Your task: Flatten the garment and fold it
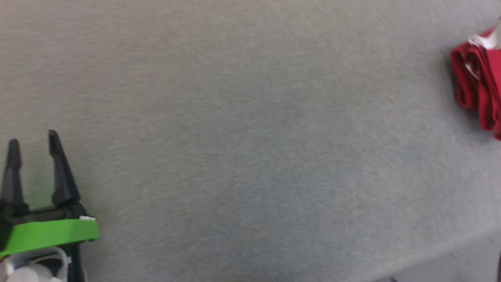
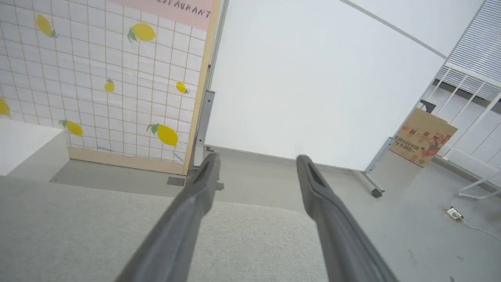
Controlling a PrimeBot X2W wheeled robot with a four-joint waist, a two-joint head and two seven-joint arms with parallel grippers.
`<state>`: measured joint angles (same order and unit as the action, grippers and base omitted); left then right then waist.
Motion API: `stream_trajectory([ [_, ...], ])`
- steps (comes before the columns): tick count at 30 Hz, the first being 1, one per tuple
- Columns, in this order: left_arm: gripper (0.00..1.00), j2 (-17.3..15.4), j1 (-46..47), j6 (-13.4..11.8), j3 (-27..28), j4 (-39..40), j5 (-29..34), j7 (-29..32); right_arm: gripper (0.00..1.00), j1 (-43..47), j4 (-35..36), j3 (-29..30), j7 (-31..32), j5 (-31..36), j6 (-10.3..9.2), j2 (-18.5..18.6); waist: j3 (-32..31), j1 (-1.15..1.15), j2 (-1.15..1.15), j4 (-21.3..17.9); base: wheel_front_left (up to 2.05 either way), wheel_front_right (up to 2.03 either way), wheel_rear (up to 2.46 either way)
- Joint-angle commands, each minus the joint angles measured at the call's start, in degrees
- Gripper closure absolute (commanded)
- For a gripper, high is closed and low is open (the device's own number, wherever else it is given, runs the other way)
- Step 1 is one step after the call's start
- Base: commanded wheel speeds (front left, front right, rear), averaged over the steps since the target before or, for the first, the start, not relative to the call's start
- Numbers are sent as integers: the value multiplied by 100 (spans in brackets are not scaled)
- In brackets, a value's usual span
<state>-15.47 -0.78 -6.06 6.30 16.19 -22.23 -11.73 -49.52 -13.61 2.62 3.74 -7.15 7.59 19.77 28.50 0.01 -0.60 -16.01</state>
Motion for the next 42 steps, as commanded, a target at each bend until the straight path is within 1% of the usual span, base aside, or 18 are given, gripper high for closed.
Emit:
stream_trajectory([
  [1, 0, 42, 94, 34, -29, -87, -5, -56, 0, 192, 162, -68, -119, -62, -10, -123, -670, -1, 60, 688, 0, 0, 0],
  [5, 0, 190, 194, 85, -173, -390, -35, -146, 0, 672, 596, -36, -516, -236, -10, -664, -1053, -1, 60, 1144, 0, 0, 0],
  [8, 0, 268, 275, 185, -280, -662, -77, -198, 0, 1035, 807, 6, -886, -280, -10, -1092, -1352, -1, 60, 1453, 0, 0, 0],
  [10, 0, 328, 333, 242, -367, -854, -72, -227, 0, 1296, 871, 108, -1144, -269, -10, -1289, -1543, -1, 60, 1644, 0, 0, 0],
  [14, 0, 480, 430, 283, -474, -1175, -48, -275, 0, 1832, 895, 260, -1509, -225, -10, -1553, -1886, -1, 60, 1919, 0, 0, 0],
  [19, 0, 650, 487, 304, -568, -1508, 37, -308, 0, 2510, 794, 364, -1686, -206, -10, -1676, -2266, -1, 60, 2100, 0, 0, 0],
  [22, 0, 747, 500, 339, -591, -1678, 32, -317, 0, 2924, 597, 291, -1732, -455, -10, -1685, -2444, -1, 60, 2164, 0, 0, 0],
  [26, 0, 835, 490, 376, -593, -1857, 95, -323, 0, 3390, 342, 181, -1814, -644, -10, -1687, -2608, -1, 60, 2184, 0, 0, 0],
  [31, 0, 905, 424, 464, -639, -2014, 295, -325, 0, 3859, 111, -30, -1864, -692, -10, -1688, -2756, -1, 60, 2152, 0, 0, 0],
  [35, 0, 911, 380, 534, -744, -2183, 489, -326, 0, 4162, 71, -75, -1871, -571, -10, -1688, -2819, -1, 60, 2147, 0, 0, 0],
  [42, 0, 916, 367, 482, -941, -2489, 868, -326, 0, 4577, 80, -83, -1873, -276, -10, -1689, -2767, -1, 60, 2144, 0, 0, 0],
])
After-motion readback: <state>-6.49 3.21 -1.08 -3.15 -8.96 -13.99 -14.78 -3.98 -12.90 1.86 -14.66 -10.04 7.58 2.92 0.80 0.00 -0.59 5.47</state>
